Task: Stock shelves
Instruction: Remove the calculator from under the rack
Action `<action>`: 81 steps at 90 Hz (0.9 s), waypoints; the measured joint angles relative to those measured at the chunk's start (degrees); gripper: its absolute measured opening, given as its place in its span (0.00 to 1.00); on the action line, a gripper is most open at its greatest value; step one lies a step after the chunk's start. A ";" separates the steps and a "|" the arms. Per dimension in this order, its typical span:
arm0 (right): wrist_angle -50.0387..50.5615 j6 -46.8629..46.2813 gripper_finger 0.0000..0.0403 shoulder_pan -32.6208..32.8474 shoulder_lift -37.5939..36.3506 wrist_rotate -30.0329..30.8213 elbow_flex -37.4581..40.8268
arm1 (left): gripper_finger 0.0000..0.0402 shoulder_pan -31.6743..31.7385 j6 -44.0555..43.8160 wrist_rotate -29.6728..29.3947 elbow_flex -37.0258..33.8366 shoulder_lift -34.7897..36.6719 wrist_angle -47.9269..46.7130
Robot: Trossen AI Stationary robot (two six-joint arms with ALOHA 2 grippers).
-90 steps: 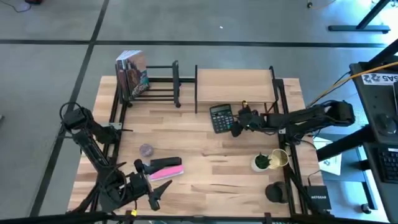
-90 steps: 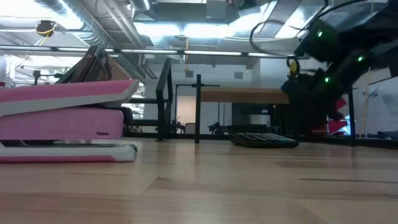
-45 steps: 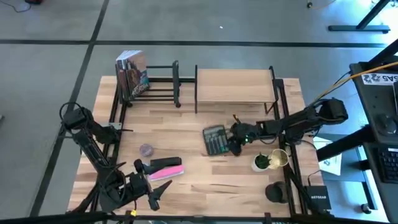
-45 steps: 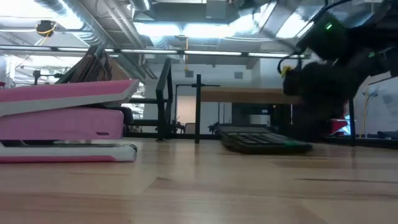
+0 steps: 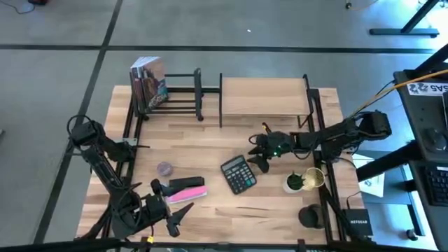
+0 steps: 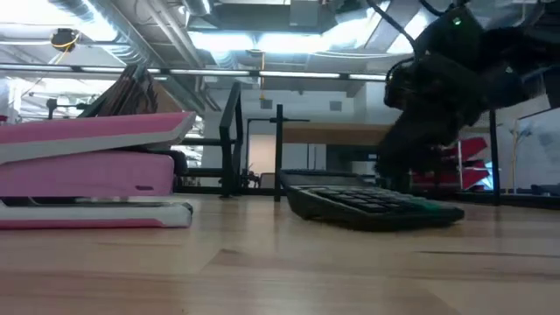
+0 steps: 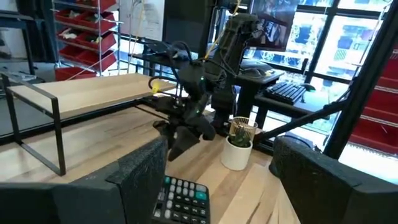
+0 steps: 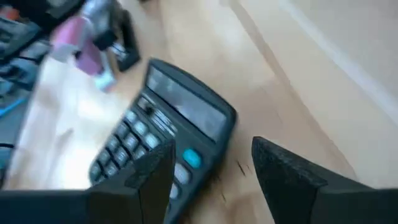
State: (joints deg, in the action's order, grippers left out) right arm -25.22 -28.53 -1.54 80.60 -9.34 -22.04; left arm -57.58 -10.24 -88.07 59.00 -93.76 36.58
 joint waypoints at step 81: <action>-5.73 4.38 0.19 -3.74 21.64 -17.80 -12.19 | 0.69 0.00 0.15 0.00 0.00 0.00 0.02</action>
State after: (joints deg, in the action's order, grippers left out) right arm -30.94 -24.16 -5.28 102.24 -27.14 -34.24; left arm -57.58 -10.09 -88.08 59.00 -93.76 36.60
